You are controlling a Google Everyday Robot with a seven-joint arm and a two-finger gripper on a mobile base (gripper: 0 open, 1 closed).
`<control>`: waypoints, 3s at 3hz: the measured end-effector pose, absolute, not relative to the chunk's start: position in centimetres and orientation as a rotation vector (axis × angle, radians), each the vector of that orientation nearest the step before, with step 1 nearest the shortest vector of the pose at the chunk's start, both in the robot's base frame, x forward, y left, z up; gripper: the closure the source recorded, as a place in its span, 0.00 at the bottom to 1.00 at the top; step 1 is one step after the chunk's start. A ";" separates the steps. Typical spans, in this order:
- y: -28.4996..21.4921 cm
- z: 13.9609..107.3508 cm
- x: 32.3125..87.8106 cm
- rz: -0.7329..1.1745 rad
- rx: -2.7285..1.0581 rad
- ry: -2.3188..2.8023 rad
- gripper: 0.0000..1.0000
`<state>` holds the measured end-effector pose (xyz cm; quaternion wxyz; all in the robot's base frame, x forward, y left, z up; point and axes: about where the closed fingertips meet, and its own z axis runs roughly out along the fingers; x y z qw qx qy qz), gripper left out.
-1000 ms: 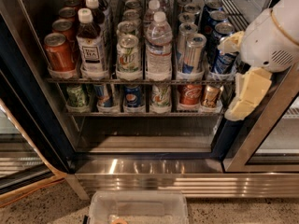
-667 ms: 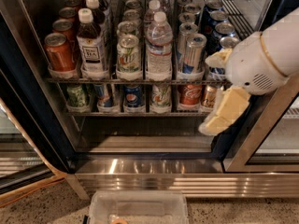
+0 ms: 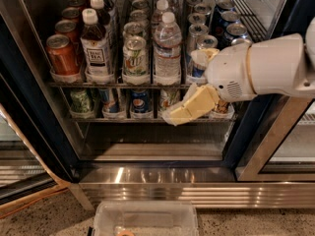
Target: Pick 7up can from top shelf of fridge
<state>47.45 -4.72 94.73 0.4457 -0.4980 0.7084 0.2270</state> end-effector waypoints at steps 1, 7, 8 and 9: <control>-3.4 97.1 50.5 0.541 -1.095 1.649 0.00; 4.8 96.1 47.3 0.626 -0.930 1.463 0.00; 5.7 94.1 47.2 0.543 -0.857 1.469 0.00; 6.5 93.7 47.6 0.436 -0.830 1.441 0.00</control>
Offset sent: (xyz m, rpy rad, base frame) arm 0.0703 0.0405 0.0842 0.2072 -0.3552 -0.1199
